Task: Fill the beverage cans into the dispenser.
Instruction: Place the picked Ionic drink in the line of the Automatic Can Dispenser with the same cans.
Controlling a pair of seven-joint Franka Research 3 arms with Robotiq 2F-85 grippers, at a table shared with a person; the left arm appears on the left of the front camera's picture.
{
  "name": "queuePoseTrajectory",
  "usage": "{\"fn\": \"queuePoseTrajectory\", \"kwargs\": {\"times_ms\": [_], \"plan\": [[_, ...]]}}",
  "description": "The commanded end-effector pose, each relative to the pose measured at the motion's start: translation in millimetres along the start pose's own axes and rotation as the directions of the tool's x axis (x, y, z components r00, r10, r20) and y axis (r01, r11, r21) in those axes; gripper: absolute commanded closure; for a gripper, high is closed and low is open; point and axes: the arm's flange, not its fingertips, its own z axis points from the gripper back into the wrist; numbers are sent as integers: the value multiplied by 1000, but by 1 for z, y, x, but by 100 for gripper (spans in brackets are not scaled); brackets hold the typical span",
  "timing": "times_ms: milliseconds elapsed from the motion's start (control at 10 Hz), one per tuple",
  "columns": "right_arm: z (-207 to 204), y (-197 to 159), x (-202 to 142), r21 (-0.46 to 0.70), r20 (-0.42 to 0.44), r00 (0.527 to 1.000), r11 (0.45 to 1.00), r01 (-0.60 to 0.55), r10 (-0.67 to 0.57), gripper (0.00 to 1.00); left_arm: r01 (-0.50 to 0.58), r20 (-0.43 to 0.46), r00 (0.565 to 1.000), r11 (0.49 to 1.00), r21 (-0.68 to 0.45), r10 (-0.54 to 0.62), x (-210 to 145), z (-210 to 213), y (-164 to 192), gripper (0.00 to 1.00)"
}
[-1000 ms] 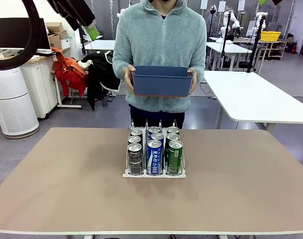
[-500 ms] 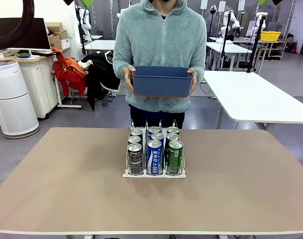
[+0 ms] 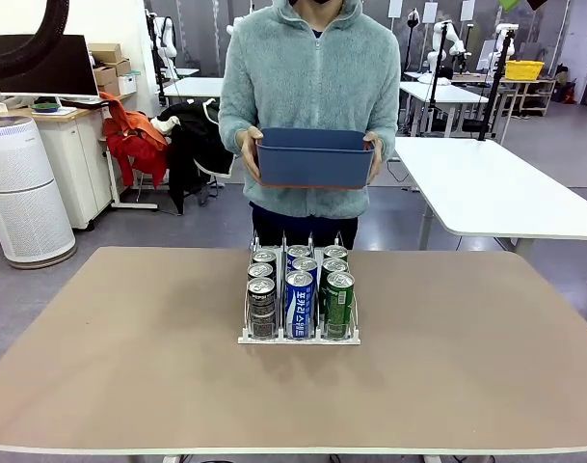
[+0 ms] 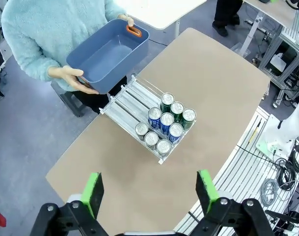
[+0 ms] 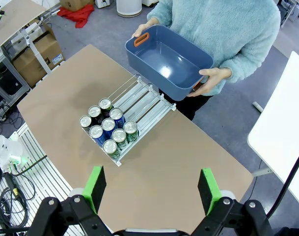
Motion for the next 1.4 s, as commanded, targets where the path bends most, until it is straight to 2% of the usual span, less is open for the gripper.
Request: {"fn": "queuePoseTrajectory", "kwargs": {"times_ms": [0, 1300], "plan": [[0, 1, -1, -1, 0, 1000, 1000, -2, 2, 0, 22, -13, 1000, 1000, 18, -21, 3, 7, 0, 0], [0, 1, -1, -1, 0, 1000, 1000, -2, 2, 0, 6, 14, 1000, 1000, 13, -6, 4, 11, -1, 0]]}}
